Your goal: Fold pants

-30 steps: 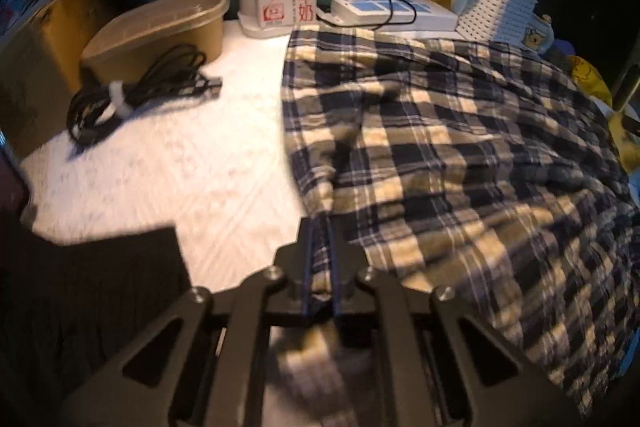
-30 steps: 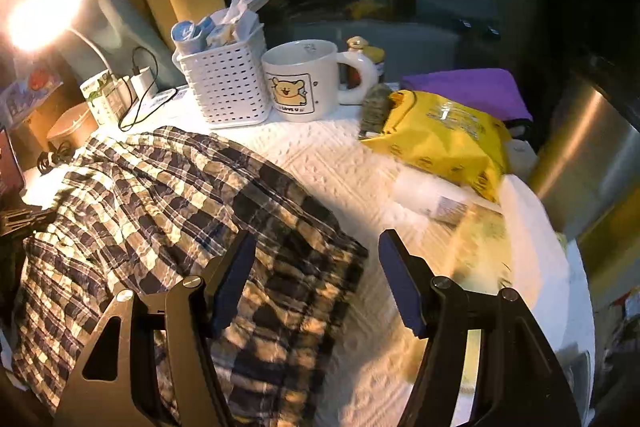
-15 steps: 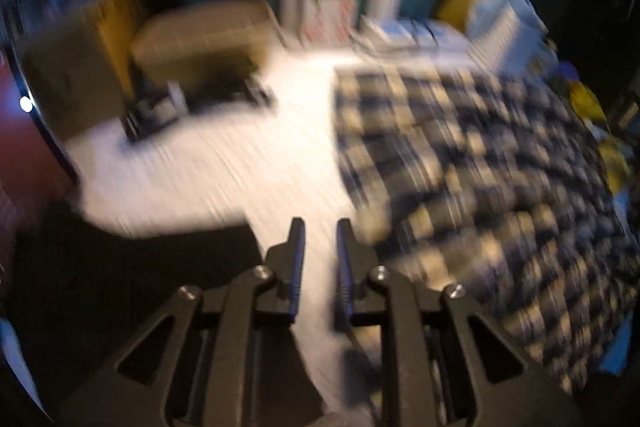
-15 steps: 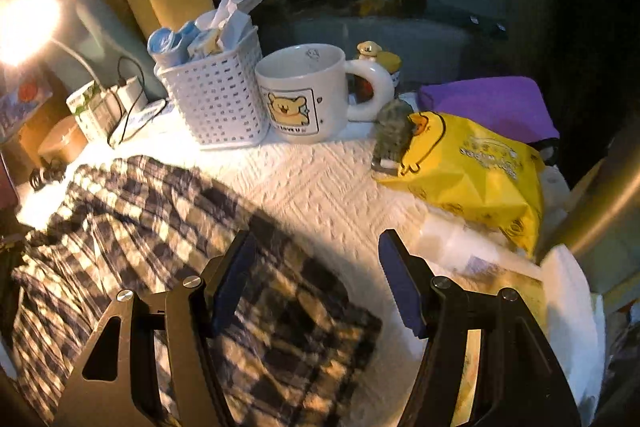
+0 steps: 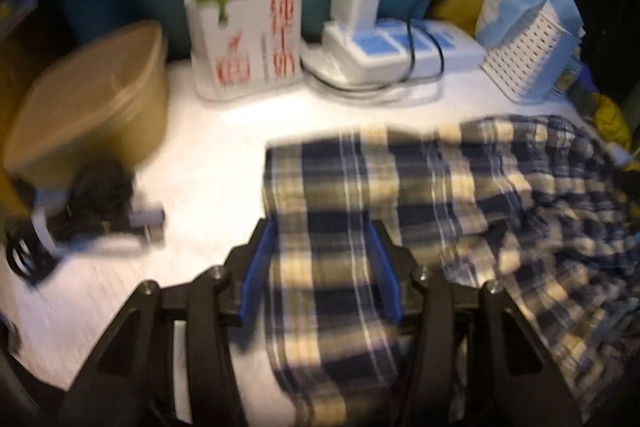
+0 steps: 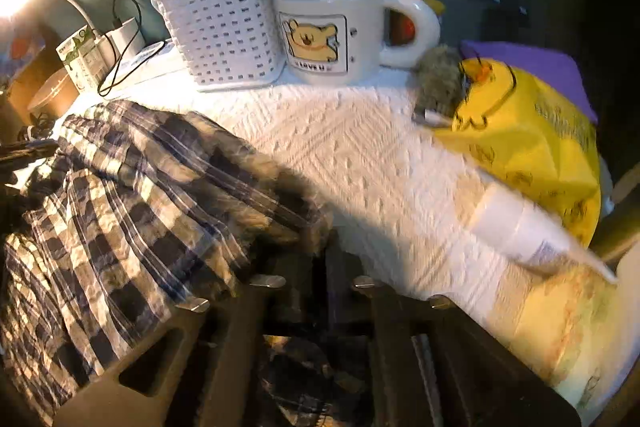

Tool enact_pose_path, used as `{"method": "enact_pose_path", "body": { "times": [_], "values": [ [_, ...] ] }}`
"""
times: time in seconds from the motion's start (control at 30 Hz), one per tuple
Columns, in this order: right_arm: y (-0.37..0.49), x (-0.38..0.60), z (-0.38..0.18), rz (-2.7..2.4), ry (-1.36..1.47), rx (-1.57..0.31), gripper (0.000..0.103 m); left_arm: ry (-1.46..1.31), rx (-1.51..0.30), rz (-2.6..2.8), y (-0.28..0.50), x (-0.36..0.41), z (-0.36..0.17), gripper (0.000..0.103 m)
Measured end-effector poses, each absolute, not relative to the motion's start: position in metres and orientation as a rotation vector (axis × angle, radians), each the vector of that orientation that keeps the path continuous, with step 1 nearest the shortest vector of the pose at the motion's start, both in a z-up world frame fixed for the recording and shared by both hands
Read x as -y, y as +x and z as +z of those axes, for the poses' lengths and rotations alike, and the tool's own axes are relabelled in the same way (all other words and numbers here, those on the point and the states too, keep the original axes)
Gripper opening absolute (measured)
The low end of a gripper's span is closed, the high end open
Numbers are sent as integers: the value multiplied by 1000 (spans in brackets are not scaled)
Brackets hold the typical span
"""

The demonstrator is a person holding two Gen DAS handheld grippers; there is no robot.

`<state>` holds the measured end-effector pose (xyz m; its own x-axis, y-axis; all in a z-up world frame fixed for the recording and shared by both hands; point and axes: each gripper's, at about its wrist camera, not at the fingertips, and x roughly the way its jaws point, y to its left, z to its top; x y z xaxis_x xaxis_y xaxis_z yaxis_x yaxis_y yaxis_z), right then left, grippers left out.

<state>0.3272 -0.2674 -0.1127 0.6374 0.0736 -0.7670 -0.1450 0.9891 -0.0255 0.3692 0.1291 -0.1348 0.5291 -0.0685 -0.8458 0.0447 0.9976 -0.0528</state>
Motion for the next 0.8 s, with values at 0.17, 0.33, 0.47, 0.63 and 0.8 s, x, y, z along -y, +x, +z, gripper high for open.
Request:
{"method": "enact_pose_path", "body": {
  "times": [0.17,0.33,0.47,0.63,0.8],
  "values": [
    [342,270,-89,19,-177,-736,5,-16,-989,-26,379,-131,-130,49],
    [374,276,-97,-21,-181,-758,5,-9,-987,0,382,-138,-136,50],
    [391,274,-111,-39,-165,-834,13,-9,-999,36,383,-144,-132,50],
    [368,278,-88,17,-110,-785,64,-50,-947,16,356,-144,-106,50],
    [315,261,-66,128,-126,-769,65,-74,-891,-104,298,-118,-76,50]
  ]
}}
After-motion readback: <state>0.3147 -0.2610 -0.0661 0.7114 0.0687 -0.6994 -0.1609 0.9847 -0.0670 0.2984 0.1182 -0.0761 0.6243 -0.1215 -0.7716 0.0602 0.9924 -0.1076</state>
